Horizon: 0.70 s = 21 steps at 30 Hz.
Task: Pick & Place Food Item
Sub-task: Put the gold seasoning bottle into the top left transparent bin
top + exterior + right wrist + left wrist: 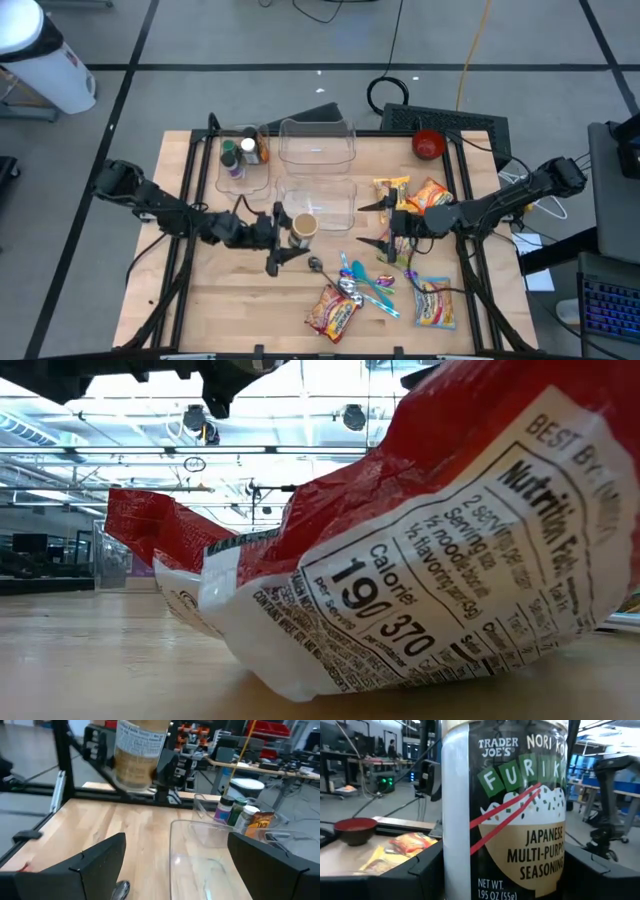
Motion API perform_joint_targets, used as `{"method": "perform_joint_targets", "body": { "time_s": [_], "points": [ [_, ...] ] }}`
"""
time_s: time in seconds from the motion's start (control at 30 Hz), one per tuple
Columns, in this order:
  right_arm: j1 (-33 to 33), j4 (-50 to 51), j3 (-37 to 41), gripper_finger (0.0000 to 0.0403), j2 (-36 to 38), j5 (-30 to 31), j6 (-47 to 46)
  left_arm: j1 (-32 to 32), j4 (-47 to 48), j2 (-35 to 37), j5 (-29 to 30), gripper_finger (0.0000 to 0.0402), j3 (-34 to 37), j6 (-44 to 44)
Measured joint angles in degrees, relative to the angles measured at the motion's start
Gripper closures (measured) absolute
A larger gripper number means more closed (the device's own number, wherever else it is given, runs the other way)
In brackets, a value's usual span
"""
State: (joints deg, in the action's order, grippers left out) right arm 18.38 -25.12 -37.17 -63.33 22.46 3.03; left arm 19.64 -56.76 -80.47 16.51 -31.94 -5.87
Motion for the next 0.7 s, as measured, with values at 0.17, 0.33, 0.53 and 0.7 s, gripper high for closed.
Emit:
{"method": "perform_joint_targets", "body": {
  "time_s": [0.17, 0.33, 0.53, 0.7],
  "points": [
    [-3.22, -13.19, 0.00, 0.0057, -7.42, -0.55, -0.28, -1.87, -0.58, 0.04, -2.76, 0.0125, -0.42, 2.53],
    [-7.24, -30.04, 0.00, 0.0057, -15.07, -12.93, -0.63, -3.45, -0.26, 0.02, -3.49, 0.0125, -0.42, 3.93],
    [-11.09, -45.84, -0.90, 0.0057, -23.60, -19.64, -2.84, -5.54, 0.28, 0.02, -4.97, 0.0125, -0.43, 4.53],
    [-12.46, -42.49, -5.99, 0.0057, -28.04, -22.30, -3.83, -6.95, 3.88, 0.02, -5.99, 0.0125, -0.47, 3.05]
  ]
}}
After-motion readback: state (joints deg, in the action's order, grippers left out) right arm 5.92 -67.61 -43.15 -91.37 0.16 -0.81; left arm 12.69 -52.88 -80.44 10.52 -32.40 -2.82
